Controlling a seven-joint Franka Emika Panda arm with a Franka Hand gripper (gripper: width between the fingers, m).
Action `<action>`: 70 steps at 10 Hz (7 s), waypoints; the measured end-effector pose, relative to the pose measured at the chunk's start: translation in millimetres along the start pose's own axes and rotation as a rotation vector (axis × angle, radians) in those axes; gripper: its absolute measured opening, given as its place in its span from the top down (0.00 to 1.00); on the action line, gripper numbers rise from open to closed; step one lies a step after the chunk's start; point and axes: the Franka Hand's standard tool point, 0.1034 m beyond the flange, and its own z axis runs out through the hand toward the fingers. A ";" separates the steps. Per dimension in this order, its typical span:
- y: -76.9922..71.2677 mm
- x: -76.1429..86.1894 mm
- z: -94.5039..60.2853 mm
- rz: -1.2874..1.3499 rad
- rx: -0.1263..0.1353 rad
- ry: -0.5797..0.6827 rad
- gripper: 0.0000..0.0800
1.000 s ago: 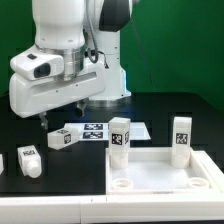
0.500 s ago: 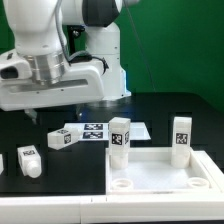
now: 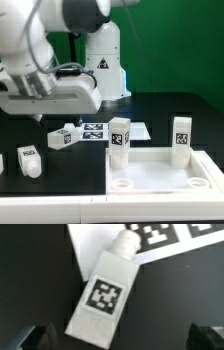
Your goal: Assemble square table
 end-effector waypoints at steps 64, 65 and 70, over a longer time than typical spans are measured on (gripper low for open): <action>-275.9 77.2 -89.6 -0.481 -0.105 0.970 0.64; -277.8 78.6 -80.6 -0.488 -0.108 0.966 0.64; -283.1 82.5 -64.0 -0.492 -0.109 0.954 0.64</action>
Offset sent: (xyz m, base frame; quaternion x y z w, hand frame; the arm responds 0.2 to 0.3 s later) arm 0.0000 0.0000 0.0000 0.0000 -0.1938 0.0000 0.9810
